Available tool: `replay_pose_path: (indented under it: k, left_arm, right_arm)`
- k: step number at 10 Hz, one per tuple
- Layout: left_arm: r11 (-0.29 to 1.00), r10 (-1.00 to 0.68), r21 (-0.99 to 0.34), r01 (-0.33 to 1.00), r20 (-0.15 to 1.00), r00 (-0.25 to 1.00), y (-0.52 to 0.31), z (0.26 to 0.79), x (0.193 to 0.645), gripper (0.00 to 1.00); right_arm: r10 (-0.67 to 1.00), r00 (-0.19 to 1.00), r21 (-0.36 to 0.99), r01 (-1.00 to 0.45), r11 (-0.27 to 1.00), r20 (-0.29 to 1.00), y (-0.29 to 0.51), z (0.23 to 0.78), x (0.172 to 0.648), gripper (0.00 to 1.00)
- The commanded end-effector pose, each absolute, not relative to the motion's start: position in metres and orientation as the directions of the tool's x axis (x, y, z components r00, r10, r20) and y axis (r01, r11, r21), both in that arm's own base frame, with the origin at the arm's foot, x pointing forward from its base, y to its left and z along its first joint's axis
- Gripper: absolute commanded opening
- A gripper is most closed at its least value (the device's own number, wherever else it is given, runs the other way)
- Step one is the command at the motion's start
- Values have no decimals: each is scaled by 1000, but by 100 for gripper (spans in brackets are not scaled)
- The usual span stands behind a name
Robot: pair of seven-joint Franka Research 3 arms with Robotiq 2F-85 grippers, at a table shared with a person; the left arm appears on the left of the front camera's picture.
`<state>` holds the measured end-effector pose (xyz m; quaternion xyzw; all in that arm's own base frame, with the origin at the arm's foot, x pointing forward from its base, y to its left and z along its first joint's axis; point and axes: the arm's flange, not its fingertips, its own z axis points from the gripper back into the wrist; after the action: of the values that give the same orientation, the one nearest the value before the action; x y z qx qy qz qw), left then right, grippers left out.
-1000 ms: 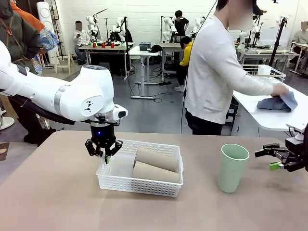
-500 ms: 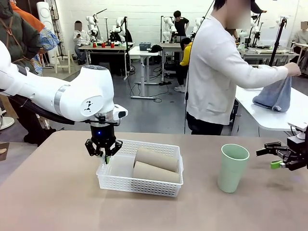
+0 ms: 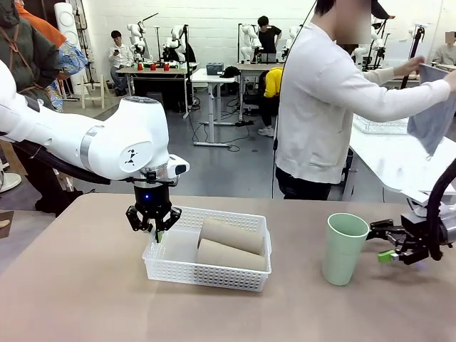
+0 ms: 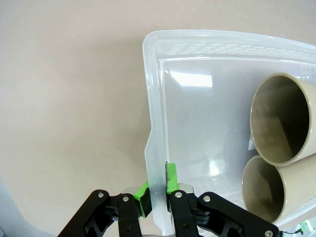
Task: Clean and organize the cups into the basket.
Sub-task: Pick up the Reusable plastic cup from the right side of the table and stack it inside the Organizing basket in the center of the table.
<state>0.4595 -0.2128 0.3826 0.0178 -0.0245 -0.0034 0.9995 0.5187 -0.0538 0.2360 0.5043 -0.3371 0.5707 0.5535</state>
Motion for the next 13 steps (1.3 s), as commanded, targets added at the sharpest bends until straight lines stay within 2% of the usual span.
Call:
replay_pose_path:
  k: [1,5,7,13]
  left_arm:
    - [999,-7,34,5,55,998,-214,383,460,0]
    - [999,-7,34,5,55,998,-214,383,460,0]
    - [999,-7,34,5,55,998,-214,383,460,0]
    - [999,-7,34,5,55,998,-214,383,460,0]
  right_arm:
    - [233,87,127,-978,-164,969,-43,241,517,100]
    - [234,42,106,-957,-270,971,-11,234,517,100]
    - [237,58,137,-932,-334,970,-5,228,515,100]
    - [263,74,181,-894,-410,962,13,214,515,100]
